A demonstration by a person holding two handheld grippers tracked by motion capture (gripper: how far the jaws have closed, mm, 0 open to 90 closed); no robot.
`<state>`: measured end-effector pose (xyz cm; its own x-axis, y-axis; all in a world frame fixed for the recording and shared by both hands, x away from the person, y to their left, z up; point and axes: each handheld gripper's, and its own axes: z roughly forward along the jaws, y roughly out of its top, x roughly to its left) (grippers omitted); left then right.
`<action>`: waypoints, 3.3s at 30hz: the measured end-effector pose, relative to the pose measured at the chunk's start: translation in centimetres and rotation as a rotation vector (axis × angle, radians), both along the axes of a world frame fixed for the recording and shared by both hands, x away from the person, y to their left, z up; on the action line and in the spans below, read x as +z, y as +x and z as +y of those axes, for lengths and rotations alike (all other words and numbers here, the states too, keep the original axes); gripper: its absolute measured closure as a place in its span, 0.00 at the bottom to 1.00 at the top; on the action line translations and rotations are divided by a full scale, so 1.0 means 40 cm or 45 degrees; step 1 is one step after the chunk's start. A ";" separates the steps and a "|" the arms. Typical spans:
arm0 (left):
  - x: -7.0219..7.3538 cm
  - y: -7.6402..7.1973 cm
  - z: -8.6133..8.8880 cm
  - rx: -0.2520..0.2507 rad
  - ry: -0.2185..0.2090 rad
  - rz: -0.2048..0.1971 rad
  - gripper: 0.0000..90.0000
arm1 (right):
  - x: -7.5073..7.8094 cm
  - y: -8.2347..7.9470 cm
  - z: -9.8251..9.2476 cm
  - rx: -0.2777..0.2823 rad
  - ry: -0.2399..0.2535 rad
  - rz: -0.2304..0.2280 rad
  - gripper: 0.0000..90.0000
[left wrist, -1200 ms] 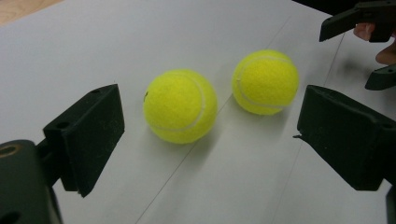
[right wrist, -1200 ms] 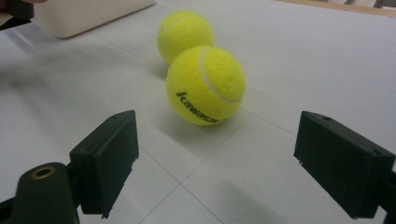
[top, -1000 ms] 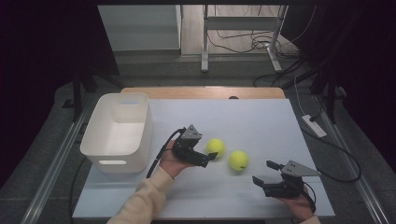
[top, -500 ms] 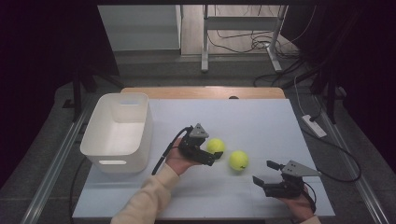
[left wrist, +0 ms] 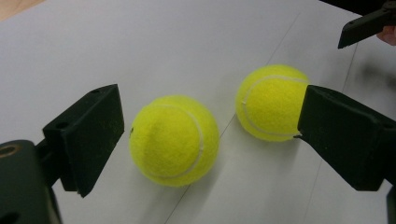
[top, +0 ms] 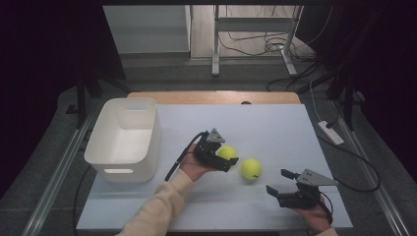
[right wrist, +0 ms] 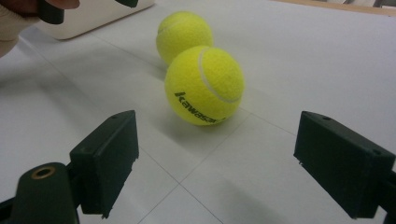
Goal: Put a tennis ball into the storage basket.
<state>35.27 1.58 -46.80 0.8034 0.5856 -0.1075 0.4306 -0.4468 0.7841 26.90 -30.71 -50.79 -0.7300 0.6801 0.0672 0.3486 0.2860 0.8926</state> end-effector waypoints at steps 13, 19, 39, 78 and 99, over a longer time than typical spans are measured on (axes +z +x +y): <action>-0.011 0.024 -0.016 0.008 0.022 0.018 0.09 | 0.001 -0.001 0.000 0.006 0.002 -0.005 0.15; -0.017 0.036 -0.023 0.020 0.032 0.029 0.09 | 0.001 -0.001 0.000 0.005 0.000 -0.002 0.15; -0.047 0.066 -0.033 0.045 0.070 0.081 0.09 | 0.001 0.000 -0.001 0.008 0.002 -0.003 0.15; -0.088 0.079 -0.041 0.033 0.179 0.147 0.31 | 0.000 0.000 -0.002 0.011 0.002 -0.003 0.15; -0.024 0.051 0.000 0.033 0.095 0.062 0.31 | 0.000 0.000 -0.003 0.004 0.002 -0.004 0.15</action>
